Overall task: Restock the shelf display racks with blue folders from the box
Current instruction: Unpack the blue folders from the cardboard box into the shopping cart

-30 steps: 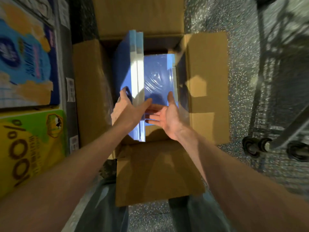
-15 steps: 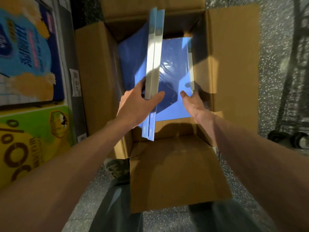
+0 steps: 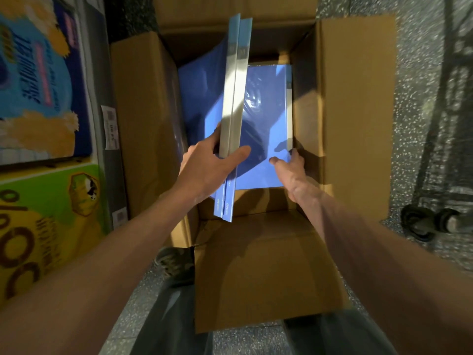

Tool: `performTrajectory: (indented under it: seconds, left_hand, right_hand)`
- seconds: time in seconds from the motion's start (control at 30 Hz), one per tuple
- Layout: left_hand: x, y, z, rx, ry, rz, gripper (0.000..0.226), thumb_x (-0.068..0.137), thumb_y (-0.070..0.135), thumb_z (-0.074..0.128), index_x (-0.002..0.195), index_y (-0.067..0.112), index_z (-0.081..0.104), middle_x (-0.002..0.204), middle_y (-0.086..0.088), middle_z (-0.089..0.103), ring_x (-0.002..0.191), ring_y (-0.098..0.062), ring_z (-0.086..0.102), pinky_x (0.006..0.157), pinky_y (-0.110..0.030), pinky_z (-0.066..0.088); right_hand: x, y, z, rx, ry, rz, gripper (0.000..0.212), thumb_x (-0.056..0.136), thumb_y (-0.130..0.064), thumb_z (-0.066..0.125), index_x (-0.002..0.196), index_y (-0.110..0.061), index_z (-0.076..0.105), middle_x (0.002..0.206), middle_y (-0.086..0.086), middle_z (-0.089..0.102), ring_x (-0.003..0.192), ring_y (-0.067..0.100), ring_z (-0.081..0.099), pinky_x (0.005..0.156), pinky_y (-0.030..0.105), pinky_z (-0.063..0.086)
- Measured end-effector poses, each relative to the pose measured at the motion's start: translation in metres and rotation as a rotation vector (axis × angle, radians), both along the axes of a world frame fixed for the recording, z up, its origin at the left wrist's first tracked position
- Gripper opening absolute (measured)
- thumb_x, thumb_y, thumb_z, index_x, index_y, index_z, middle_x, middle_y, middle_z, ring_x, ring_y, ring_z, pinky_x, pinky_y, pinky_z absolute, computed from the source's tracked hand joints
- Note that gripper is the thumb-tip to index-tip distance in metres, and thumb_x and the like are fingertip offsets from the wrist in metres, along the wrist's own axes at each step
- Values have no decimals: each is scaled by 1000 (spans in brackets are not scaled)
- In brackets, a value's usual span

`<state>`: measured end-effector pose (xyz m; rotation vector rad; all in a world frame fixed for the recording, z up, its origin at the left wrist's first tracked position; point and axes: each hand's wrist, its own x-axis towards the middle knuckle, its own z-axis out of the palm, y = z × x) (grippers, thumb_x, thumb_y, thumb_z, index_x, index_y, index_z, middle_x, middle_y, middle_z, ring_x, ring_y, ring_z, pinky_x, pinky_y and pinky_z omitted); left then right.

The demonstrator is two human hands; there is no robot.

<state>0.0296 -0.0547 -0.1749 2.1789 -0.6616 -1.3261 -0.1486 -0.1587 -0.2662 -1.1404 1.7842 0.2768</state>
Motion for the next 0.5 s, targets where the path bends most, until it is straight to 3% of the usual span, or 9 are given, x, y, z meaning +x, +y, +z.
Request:
performTrajectory:
  seconds: [0.13,0.23,0.37,0.5]
  left_hand:
    - [0,-2,-3,-28,26,-7,71,80,72,63,132,23,59,87,0,69,74,-20,70,59,-27,58]
    - [-1,0,-6,-44,33,21,61,87,61,67,132,20,60,85,2,66,69,-16,67,54,-18,50]
    - [-3,1,-9,-63,51,25,60,87,63,66,128,20,61,80,2,68,61,-14,68,54,-20,53]
    - [-5,-2,-2,-18,17,-9,68,84,68,64,136,25,57,91,5,68,72,-14,69,58,-26,59]
  right_hand:
    - [9,10,-1,0,-28,-123,81,88,-43,63,155,-21,24,152,6,35,134,30,46,109,47,45]
    - [10,17,-4,-26,-41,-188,77,91,-49,57,155,-22,24,153,5,35,137,29,42,113,47,39]
    - [2,9,-3,-15,-40,-240,81,78,-70,40,143,-21,45,147,6,45,134,31,42,114,51,32]
    - [-3,9,4,-16,-164,-394,89,69,-87,38,136,-31,53,142,-2,55,130,26,50,113,50,36]
